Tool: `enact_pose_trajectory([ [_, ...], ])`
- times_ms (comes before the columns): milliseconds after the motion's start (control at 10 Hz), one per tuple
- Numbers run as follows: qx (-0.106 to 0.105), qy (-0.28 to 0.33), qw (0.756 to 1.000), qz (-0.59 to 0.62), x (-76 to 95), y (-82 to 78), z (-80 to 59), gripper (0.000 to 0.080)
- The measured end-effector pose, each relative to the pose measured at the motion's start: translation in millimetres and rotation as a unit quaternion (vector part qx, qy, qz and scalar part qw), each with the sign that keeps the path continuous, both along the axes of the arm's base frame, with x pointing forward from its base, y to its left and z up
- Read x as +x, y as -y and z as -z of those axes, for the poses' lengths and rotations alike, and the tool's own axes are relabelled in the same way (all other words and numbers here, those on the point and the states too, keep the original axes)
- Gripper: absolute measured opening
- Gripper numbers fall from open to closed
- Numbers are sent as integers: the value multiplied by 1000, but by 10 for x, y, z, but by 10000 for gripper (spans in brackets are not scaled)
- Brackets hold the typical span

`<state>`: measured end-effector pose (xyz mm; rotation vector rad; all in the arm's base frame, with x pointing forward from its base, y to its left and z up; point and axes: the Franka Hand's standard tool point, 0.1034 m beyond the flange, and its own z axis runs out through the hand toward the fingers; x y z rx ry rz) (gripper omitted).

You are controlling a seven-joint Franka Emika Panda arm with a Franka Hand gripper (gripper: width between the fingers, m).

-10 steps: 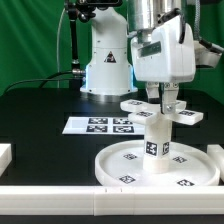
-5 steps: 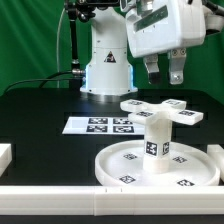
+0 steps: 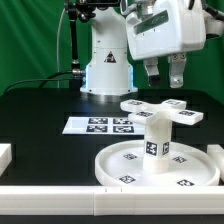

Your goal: Assemble round table

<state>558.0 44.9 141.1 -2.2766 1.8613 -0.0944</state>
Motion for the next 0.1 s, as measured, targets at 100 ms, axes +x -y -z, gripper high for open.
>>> enact_pose_trajectory([
  [100,0,0,1000,-1,-1,0,2,649],
])
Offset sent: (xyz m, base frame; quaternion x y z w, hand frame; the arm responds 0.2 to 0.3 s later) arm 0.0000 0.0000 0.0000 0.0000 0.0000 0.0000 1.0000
